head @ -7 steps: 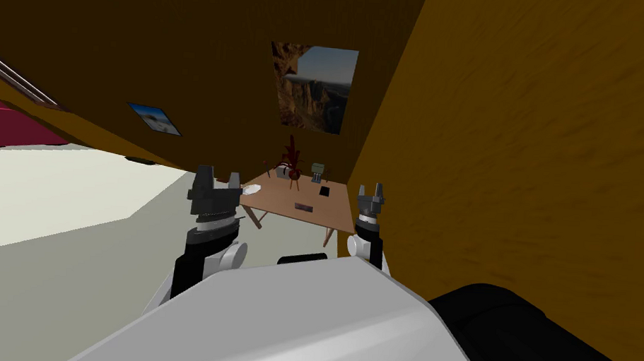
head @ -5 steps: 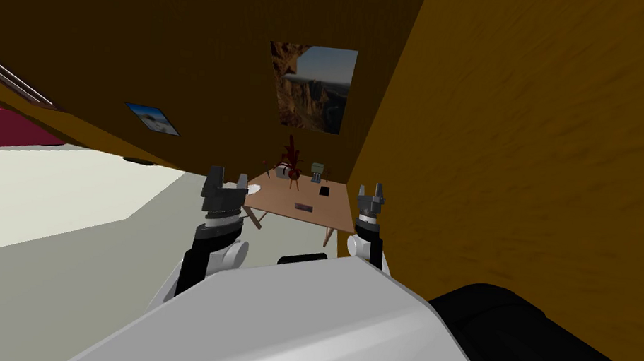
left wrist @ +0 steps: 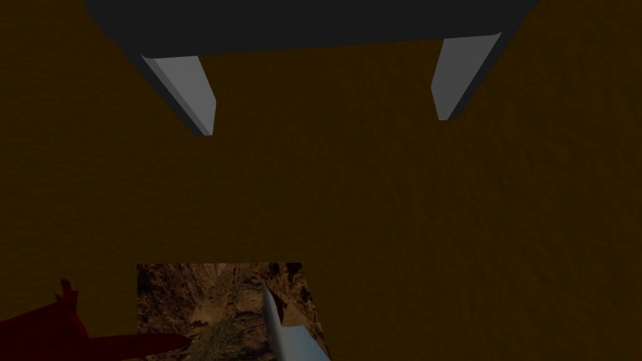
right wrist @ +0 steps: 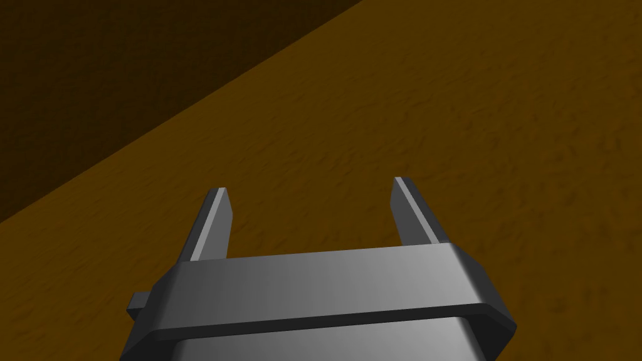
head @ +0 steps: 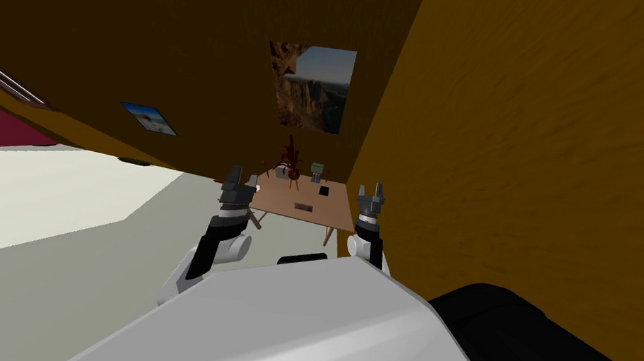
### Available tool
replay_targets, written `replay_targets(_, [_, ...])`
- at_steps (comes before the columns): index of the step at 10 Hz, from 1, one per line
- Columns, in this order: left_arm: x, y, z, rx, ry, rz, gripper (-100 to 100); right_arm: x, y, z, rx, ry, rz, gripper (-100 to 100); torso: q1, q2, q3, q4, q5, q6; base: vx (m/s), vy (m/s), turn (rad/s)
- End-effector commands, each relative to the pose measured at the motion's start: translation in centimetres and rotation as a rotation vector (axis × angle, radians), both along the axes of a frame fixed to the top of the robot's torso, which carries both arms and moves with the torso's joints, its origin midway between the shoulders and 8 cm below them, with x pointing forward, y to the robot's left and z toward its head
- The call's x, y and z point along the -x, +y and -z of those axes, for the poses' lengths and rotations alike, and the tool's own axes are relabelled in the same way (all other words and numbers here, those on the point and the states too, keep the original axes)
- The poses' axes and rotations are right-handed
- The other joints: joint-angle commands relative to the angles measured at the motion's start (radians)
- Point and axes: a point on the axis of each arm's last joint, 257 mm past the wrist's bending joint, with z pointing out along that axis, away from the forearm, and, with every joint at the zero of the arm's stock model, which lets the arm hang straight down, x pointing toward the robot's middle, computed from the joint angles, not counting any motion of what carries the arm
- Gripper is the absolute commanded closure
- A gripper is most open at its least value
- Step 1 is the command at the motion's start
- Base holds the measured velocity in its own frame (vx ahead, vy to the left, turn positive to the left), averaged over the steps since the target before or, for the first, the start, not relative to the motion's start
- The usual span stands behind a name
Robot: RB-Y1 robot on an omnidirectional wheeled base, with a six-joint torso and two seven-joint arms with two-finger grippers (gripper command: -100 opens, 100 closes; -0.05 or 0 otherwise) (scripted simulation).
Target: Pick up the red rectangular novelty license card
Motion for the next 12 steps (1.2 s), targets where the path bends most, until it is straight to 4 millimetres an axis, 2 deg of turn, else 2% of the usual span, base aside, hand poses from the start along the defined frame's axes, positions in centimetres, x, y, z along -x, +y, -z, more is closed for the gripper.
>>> replay_targets(1, [-1.9,-0.2,1.3,-0.007,0.054,0.016,-100,0.0,0.0,0.0,0.000,0.000,0.000,0,0.000,0.000,0.000,0.000,0.000,0.000,-0.008,0.018,-0.043])
replay_targets(4, [-3.9,-0.3,2.9,-0.008,0.126,0.022,-100,0.0,0.0,0.0,0.000,0.000,0.000,0,0.000,0.000,0.000,0.000,0.000,0.000,-0.004,0.011,-0.022])
replay_targets(7, [-7.1,-0.7,4.8,-0.010,0.208,0.040,-100,0.0,0.0,0.0,0.000,0.000,0.000,0,0.000,0.000,0.000,0.000,0.000,0.000,-0.004,0.010,-0.030])
replay_targets(9, [-7.4,-0.7,5.5,-0.009,0.238,0.036,-100,0.0,0.0,0.0,0.000,0.000,0.000,0,0.000,0.000,0.000,0.000,0.000,0.000,0.000,0.005,-0.011])
replay_targets(10, [-9.0,-0.9,6.4,-0.009,0.275,0.044,-100,0.0,0.0,0.0,0.000,0.000,0.000,0,0.000,0.000,0.000,0.000,0.000,0.000,-0.001,0.008,-0.035])
replay_targets(11, [-9.2,-0.9,6.9,-0.008,0.298,0.041,-100,0.0,0.0,0.0,0.000,0.000,0.000,0,0.000,0.000,0.000,0.000,0.000,0.000,-0.001,0.009,-0.027])
replay_targets(12, [-10.7,-1.2,7.6,-0.008,0.326,0.050,-100,0.0,0.0,0.0,0.000,0.000,0.000,0,0.000,0.000,0.000,0.000,0.000,0.000,-0.001,0.010,-0.039])
